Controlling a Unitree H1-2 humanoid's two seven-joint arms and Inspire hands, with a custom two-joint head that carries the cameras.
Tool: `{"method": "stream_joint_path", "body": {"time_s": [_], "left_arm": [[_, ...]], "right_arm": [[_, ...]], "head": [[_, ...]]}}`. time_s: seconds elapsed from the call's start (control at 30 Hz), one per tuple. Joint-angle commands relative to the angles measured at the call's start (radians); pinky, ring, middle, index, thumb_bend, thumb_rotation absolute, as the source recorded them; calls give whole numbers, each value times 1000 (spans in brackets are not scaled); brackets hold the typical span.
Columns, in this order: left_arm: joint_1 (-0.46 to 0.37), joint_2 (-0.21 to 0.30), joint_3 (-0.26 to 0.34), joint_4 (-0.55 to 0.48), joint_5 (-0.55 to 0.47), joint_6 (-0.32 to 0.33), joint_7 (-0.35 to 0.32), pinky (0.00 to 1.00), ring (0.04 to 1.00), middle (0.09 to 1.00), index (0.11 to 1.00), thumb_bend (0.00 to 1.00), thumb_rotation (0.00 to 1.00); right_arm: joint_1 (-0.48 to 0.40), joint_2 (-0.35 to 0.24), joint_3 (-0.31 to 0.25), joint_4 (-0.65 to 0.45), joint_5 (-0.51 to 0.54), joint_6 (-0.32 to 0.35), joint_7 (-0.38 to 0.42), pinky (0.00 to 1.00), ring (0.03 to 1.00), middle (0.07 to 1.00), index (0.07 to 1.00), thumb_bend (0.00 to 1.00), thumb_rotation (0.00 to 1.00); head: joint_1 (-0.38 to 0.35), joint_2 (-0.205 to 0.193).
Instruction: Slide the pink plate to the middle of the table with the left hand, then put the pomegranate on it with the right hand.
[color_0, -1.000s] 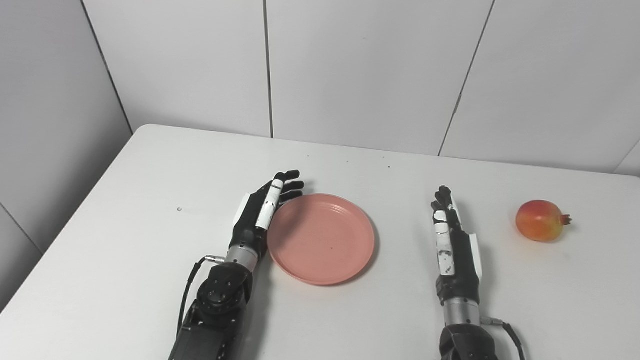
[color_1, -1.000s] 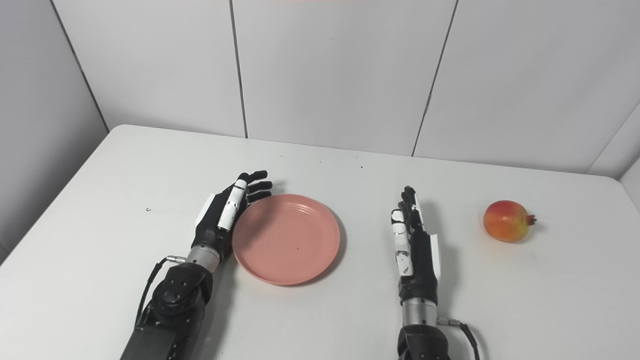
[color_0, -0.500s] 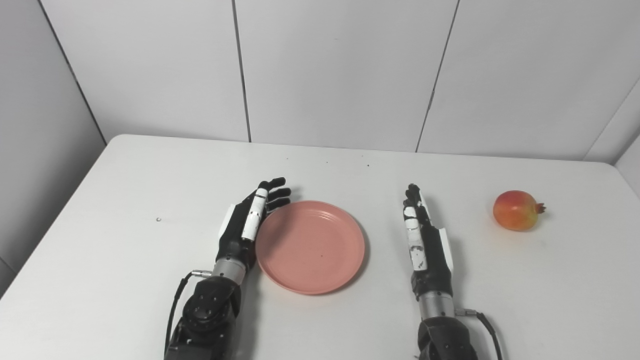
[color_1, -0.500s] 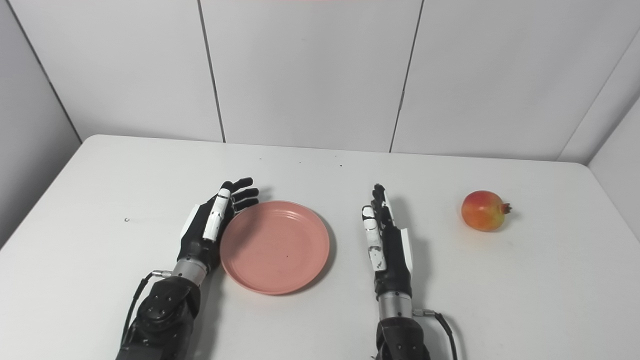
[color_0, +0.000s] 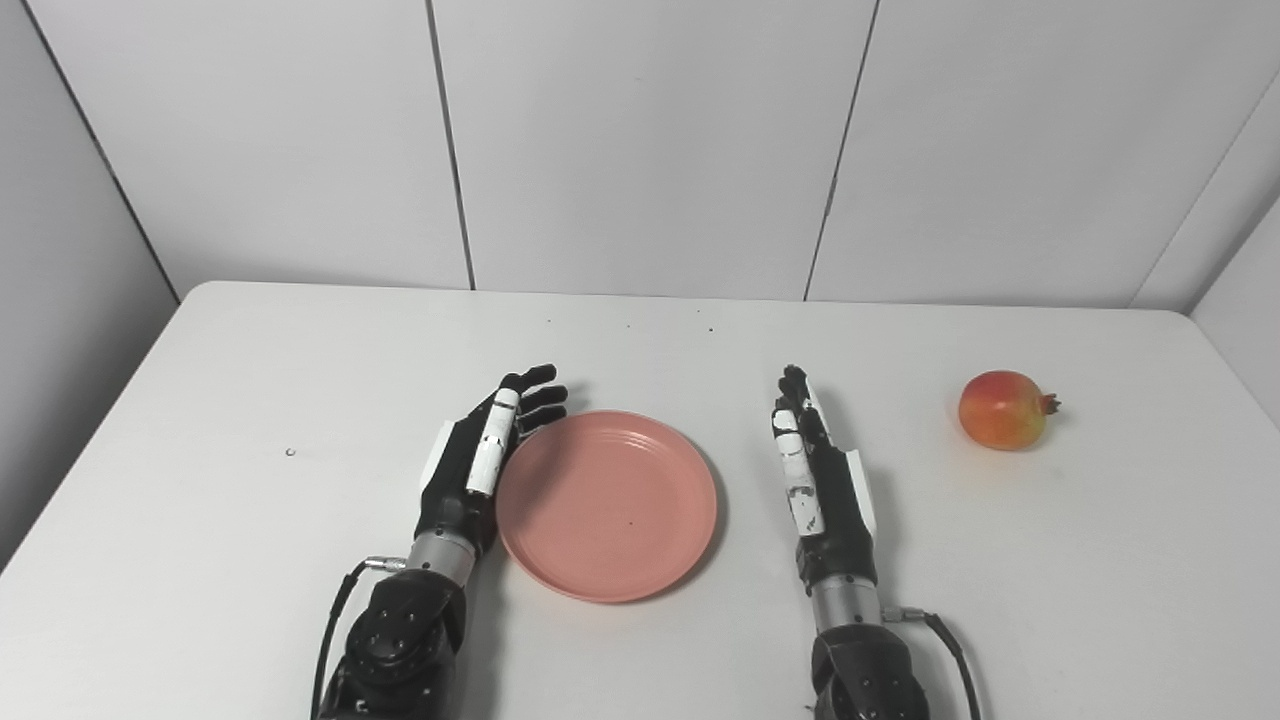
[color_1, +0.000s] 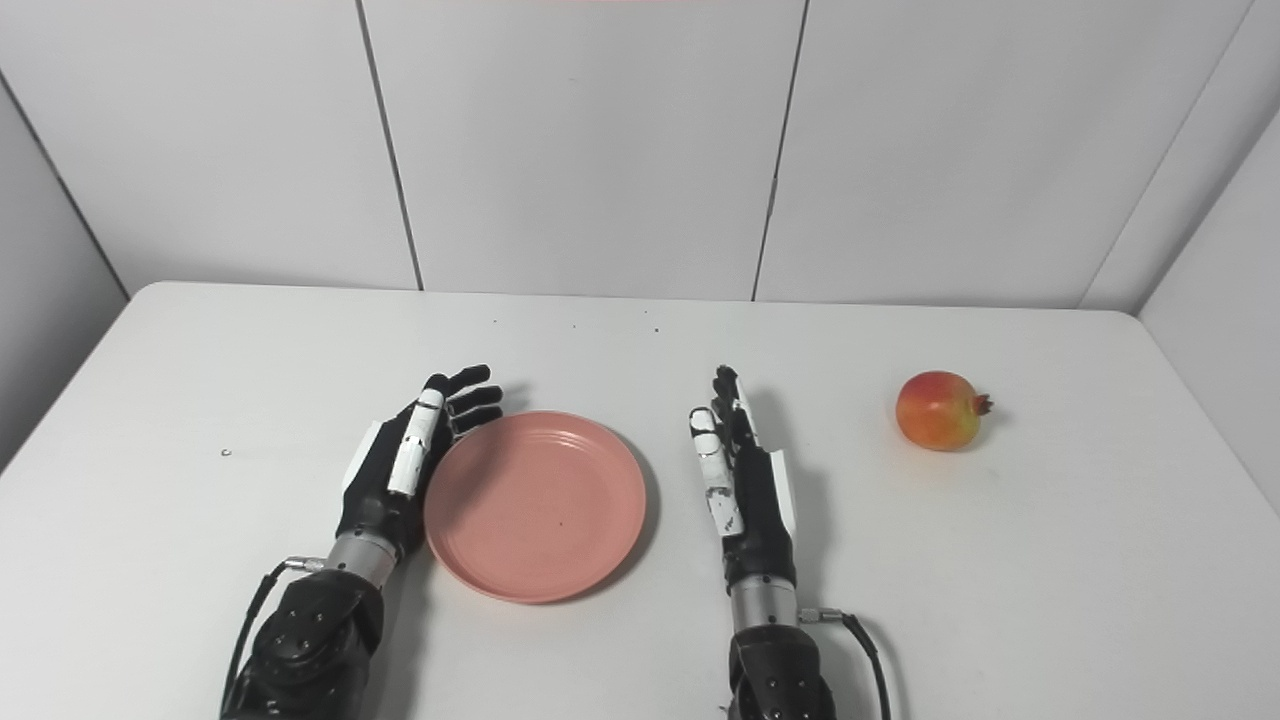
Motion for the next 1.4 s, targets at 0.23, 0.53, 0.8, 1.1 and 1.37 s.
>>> {"method": "stream_joint_path", "body": {"time_s": [0.23, 0.53, 0.8, 1.1, 1.37], "left_arm": [[5, -28, -21, -24, -39, 15, -45, 887, 913, 904, 881, 312, 1000], [11, -47, -22, -23, -53, 5, -57, 890, 912, 903, 878, 330, 1000], [3, -48, -21, -9, -52, 2, -57, 909, 922, 911, 885, 323, 1000], [1, -44, -24, 0, -37, -14, -49, 903, 923, 915, 887, 319, 1000], [2, -45, -28, 8, -11, -34, -38, 890, 919, 911, 884, 316, 1000]], "right_arm": [[23, 8, 6, 20, 5, 12, -8, 987, 964, 953, 952, 593, 983], [25, -1, 6, 19, 22, 0, 1, 988, 960, 954, 951, 586, 972], [26, -9, 6, 18, 37, -5, 9, 999, 963, 957, 955, 590, 971], [30, -11, 5, 5, 27, -8, -1, 986, 958, 952, 950, 564, 984], [32, -17, 3, -20, -16, -29, -35, 968, 951, 944, 944, 597, 986]], "head": [[3, -3], [19, 2], [26, 3], [27, 3], [28, 4]]}}
